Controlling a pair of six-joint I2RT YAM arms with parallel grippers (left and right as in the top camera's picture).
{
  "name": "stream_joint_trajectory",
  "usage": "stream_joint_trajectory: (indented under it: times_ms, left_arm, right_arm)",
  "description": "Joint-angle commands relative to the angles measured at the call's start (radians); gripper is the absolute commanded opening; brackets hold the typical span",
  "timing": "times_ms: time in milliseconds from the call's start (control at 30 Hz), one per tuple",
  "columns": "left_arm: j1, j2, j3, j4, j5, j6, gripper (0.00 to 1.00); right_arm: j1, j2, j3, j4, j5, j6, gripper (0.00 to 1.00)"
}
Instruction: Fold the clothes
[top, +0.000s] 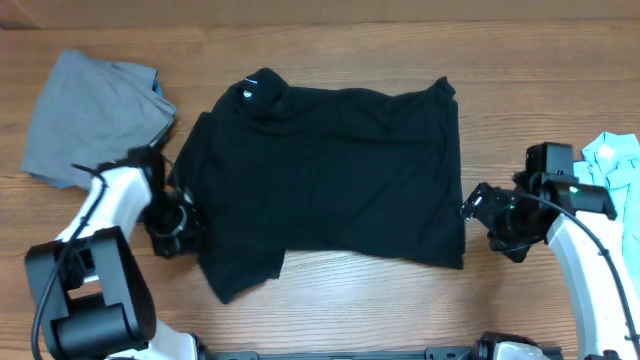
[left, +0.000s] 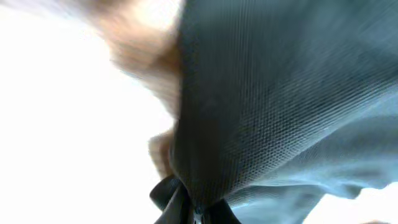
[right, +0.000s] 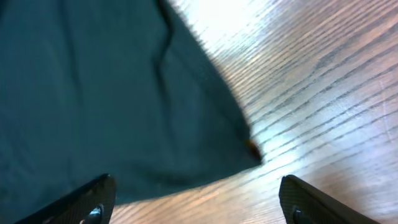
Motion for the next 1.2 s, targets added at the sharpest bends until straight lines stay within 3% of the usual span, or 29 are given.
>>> stream_joint_trajectory:
  times_ms: [0,167,333,567,800,867,900,933,1167]
  left_arm:
    - [0.039,-0.001,0.094,-0.018,-0.057,0.020,0.04]
    - [0.039,-0.001,0.113,-0.016,-0.053,0.020,0.05]
    - [0.035,-0.001,0.113,-0.017,-0.054,0.021,0.07]
    - [0.035,-0.001,0.113,-0.009,-0.054,0.021,0.09]
    - [0.035,-0.001,0.113,-0.010,-0.055,0.021,0.10]
    - [0.035,-0.001,0.113,-0.013,-0.058,0.022,0.10]
    - [0.035,-0.001,0.113,-0.014,-0.062,0.023,0.10]
    - [0.035,-0.001,0.113,-0.016,-0.065,0.031,0.10]
    - [0.035,-0.001,0.113,-0.015,-0.064,0.036,0.10]
  right_arm:
    - [0.002,0.001,-0.077,0.027,0.015,0.057,0.88]
    - [0.002,0.026,-0.201,0.141,-0.027,0.077,0.85]
    - [0.002,0.038,-0.342,0.283,-0.164,0.076,0.63]
    - [0.004,0.038,-0.433,0.365,-0.298,0.045,0.54]
    - [0.003,0.038,-0.431,0.390,-0.304,0.018,0.25]
    - [0.002,0.038,-0.423,0.380,-0.297,0.019,0.28]
    - [0.002,0.038,-0.417,0.375,-0.292,0.019,0.42]
    - [0.002,0.038,-0.406,0.367,-0.269,0.019,0.46]
    - [0.002,0.038,-0.265,0.364,-0.244,-0.020,0.44]
